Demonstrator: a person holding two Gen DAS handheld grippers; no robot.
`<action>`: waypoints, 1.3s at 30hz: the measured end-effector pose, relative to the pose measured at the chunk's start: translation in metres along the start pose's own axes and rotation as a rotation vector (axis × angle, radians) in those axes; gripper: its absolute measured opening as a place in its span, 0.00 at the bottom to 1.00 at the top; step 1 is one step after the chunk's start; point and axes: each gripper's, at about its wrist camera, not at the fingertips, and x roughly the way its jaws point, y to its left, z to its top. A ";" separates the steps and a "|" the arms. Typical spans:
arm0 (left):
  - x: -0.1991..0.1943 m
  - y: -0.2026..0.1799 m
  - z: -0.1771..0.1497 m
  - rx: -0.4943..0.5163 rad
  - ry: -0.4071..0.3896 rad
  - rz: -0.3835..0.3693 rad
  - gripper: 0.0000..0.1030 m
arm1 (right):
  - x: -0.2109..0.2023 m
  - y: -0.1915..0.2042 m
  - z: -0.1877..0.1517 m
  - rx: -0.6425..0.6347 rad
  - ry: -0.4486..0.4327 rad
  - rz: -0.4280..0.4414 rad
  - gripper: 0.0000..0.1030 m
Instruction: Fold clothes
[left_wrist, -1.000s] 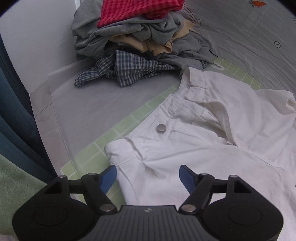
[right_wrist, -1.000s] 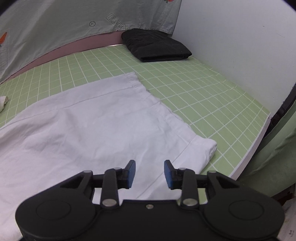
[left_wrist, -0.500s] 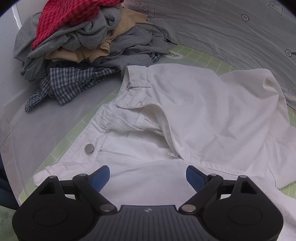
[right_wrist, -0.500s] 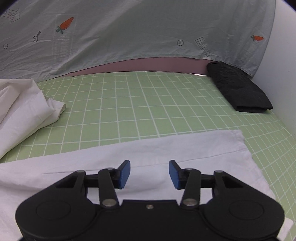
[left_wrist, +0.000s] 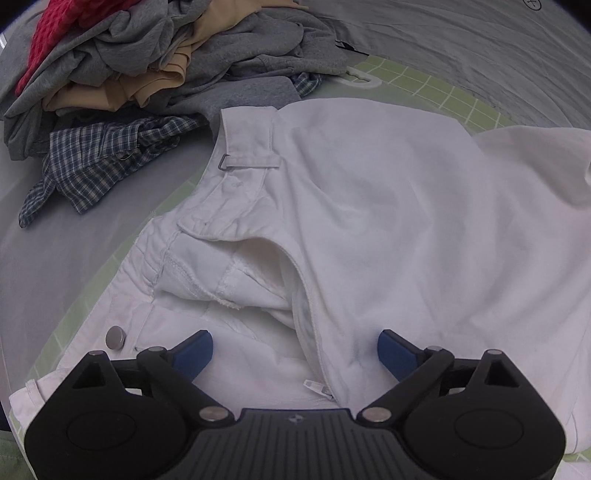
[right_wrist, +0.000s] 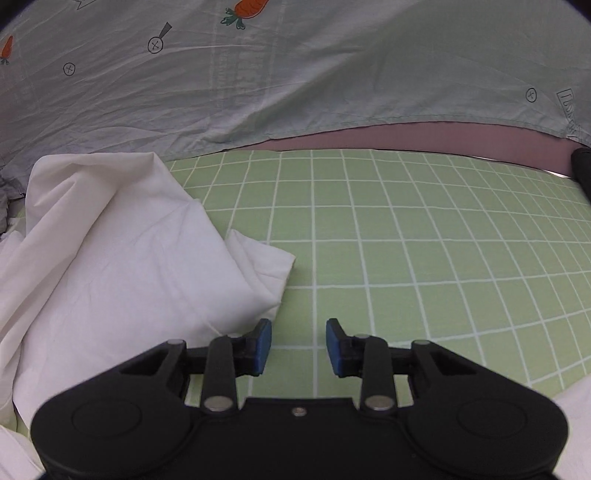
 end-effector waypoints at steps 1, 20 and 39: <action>0.002 -0.001 0.000 0.000 0.002 0.004 0.96 | 0.002 0.002 0.002 0.012 -0.001 0.005 0.32; 0.004 0.001 0.005 -0.025 0.015 0.011 1.00 | 0.024 0.020 0.020 0.096 0.010 0.136 0.44; 0.008 0.006 0.009 -0.025 0.035 -0.021 1.00 | -0.085 -0.081 0.089 -0.107 -0.379 -0.389 0.12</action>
